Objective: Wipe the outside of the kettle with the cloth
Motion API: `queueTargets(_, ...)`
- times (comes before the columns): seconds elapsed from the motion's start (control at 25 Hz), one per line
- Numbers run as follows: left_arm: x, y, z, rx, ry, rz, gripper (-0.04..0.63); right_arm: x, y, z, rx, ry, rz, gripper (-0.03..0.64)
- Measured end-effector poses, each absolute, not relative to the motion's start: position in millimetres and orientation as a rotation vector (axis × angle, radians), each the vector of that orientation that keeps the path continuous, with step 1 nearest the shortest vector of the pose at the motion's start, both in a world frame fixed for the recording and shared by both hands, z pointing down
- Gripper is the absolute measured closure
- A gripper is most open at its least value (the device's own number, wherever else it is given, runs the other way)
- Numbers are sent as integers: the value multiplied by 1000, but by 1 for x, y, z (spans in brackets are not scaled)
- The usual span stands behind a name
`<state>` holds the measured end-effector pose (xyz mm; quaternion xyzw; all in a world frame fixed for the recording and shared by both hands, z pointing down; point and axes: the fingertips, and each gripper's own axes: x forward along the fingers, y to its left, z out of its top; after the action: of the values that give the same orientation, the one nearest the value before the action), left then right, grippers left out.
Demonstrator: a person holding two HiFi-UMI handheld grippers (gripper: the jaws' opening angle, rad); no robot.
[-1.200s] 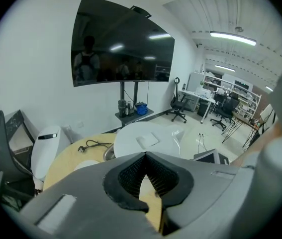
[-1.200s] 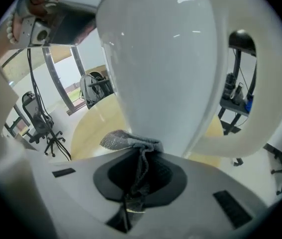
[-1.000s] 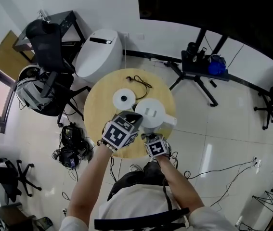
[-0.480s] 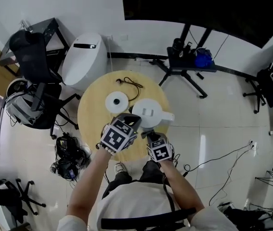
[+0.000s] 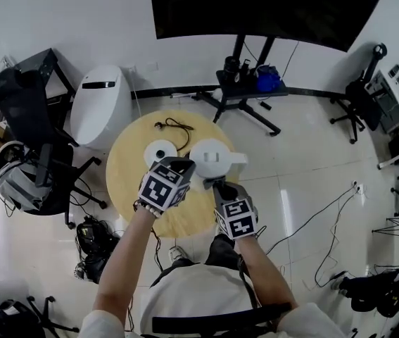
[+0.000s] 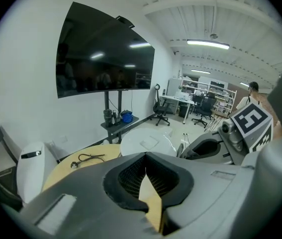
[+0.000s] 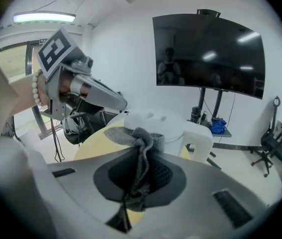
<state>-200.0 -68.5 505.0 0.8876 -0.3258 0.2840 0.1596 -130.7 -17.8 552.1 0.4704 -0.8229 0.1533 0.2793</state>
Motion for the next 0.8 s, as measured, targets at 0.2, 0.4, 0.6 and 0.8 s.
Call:
queueTargets(0.2,-213,-52,507,2533,-935,756,594,-136,-10,585,1273,-2144,504,584)
queueTargets(0.4,-231,-34,505,2512,-968,729,594,-144,-10,656,1245,-2066,716,584)
queueTargets(0.6,-245,-19,513,2469,-993,717,594,-143,-15,722,1231,-1939,859,584)
queueTargets(0.8,-255,-5,531,2400,-1031,694,594,-149,-14,757,1215,-1868,922,584)
